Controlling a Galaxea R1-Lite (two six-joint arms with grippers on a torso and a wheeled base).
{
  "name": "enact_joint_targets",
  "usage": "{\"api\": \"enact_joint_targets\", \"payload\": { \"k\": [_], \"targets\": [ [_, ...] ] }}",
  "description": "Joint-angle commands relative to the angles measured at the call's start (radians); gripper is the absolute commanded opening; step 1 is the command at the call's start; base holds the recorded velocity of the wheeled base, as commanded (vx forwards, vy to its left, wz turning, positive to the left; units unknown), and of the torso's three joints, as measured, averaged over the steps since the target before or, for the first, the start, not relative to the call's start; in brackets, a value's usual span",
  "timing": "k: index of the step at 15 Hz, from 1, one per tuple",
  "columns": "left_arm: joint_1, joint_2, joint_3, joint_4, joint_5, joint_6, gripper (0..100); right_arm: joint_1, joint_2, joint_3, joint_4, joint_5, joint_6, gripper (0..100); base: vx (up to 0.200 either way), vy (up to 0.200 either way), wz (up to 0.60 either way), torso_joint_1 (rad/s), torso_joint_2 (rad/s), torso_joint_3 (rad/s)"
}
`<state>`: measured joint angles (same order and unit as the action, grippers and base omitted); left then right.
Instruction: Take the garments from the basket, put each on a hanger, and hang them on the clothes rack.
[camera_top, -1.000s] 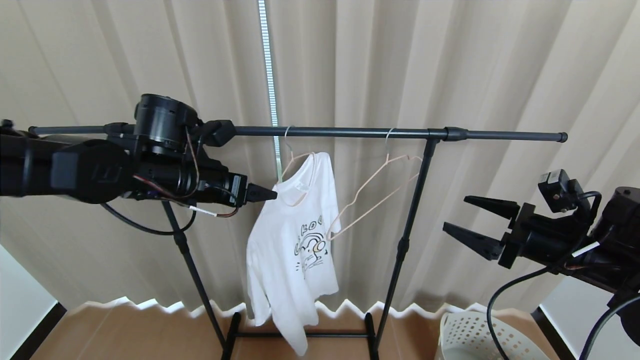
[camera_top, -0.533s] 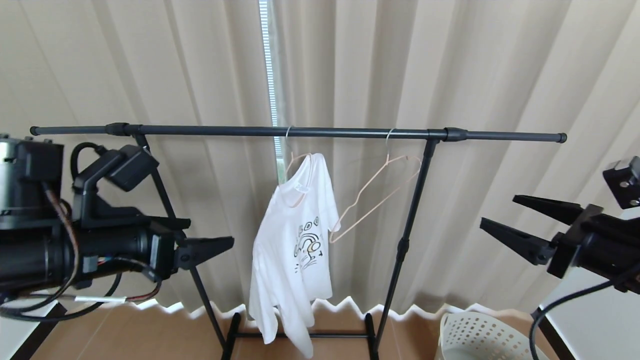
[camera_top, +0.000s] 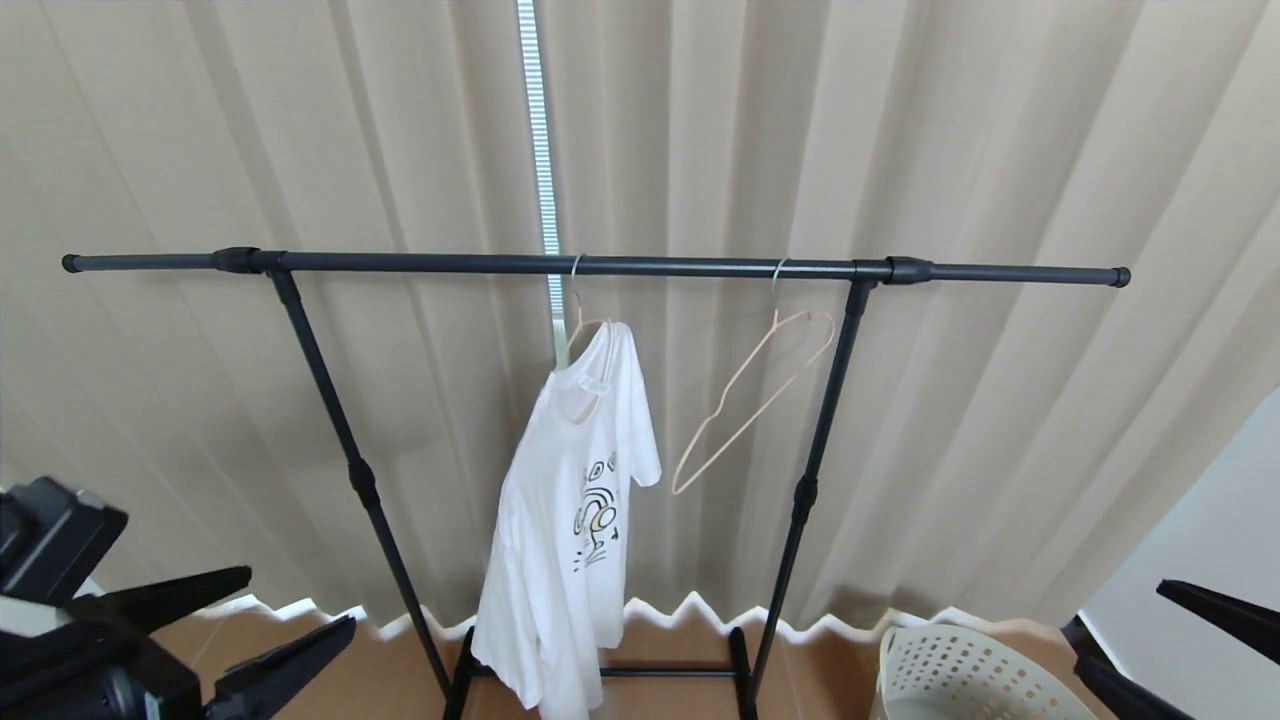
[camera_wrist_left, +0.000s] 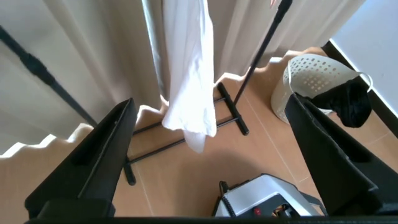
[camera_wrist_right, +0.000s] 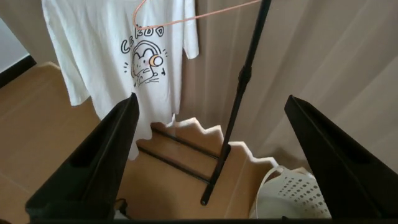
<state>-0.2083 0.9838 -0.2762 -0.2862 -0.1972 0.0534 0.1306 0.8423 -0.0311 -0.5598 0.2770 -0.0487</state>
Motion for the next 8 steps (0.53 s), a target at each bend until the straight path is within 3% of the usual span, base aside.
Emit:
{"api": "enact_joint_targets", "payload": {
  "k": [1,3,6,8],
  "targets": [
    [0.092,-0.195,0.138,-0.004,0.002,0.0,100,0.004,-0.236,0.031,0.147,-0.025,-0.005,100,0.0,0.0,0.0,0.0,0.0,0.0],
    [0.184,-0.315,0.198,0.005,-0.004,0.0,100,-0.002,-0.437,0.031,0.363,-0.035,-0.045,100,0.0,0.0,0.0,0.0,0.0,0.0],
    [0.196,-0.482,0.258,0.064,-0.007,0.005,100,-0.016,-0.723,-0.004,0.606,-0.052,-0.046,100,0.0,0.0,0.0,0.0,0.0,0.0],
    [0.185,-0.533,0.259,0.11,-0.01,0.005,100,-0.045,-0.76,-0.007,0.613,-0.056,-0.045,100,0.0,0.0,0.0,0.0,0.0,0.0]
  ]
}}
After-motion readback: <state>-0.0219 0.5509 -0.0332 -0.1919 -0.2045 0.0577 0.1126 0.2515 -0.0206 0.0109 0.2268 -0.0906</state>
